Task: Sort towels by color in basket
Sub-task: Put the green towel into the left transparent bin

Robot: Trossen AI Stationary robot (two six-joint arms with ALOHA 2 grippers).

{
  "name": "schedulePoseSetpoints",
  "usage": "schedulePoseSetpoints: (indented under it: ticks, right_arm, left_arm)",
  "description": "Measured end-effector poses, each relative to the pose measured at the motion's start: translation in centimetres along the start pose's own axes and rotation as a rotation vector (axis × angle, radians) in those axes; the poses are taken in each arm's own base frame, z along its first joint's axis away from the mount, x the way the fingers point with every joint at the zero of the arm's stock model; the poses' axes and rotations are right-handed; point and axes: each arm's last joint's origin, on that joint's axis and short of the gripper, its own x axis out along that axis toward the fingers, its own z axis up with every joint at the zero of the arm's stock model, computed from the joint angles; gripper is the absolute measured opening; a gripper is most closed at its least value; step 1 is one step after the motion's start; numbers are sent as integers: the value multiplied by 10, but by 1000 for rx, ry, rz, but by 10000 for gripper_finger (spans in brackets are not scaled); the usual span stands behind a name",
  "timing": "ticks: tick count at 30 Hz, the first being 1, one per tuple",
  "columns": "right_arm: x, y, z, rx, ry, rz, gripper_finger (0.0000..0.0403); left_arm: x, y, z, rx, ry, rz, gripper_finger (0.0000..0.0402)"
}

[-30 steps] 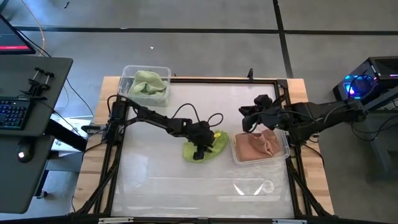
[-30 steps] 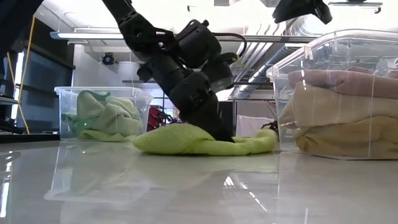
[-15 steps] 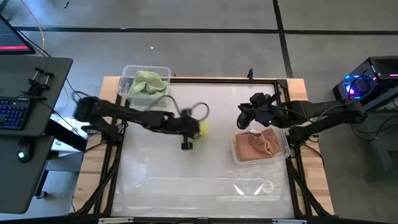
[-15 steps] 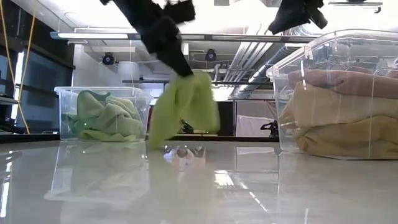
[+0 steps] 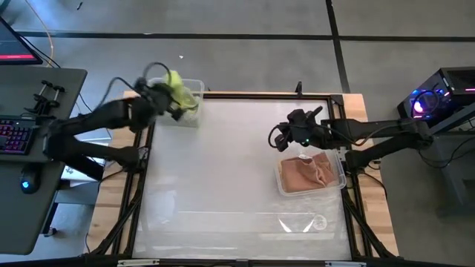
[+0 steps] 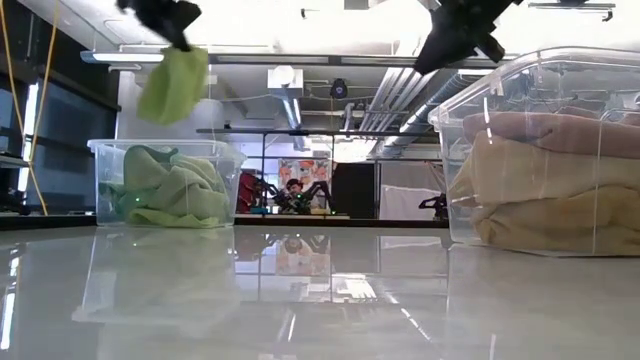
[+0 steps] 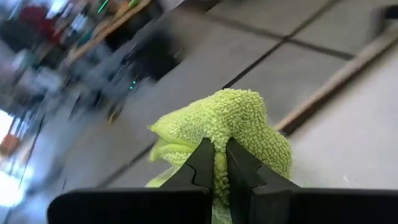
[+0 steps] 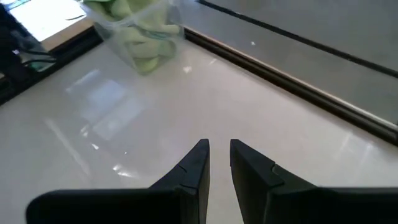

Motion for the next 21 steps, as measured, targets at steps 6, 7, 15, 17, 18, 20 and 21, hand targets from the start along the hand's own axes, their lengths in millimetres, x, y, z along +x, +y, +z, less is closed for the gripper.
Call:
schedulePoseSetpoints:
  ticks: [6,7,15,17,18,20,21]
  right_arm:
    - [5,-1,11,-39,-65,16,59]
    - [5,-1,13,-29,-76,22,59]
    - [6,0,17,-46,-83,72,59]
    - [6,0,17,-44,-83,72,59]
    - [6,0,17,-45,-83,72,59]
    - [6,0,17,-46,-83,72,59]
    - [6,0,17,-46,-82,73,59]
  left_arm:
    - [28,26,-38,-167,144,208,5]
    - [35,25,-46,-192,161,232,5]
    - [88,7,-87,-434,172,162,13]
    - [97,7,-89,-522,192,90,24]
    - [101,7,-90,-553,210,65,32]
    - [107,7,-94,-569,252,19,53]
    - [110,6,-95,-575,266,-3,66]
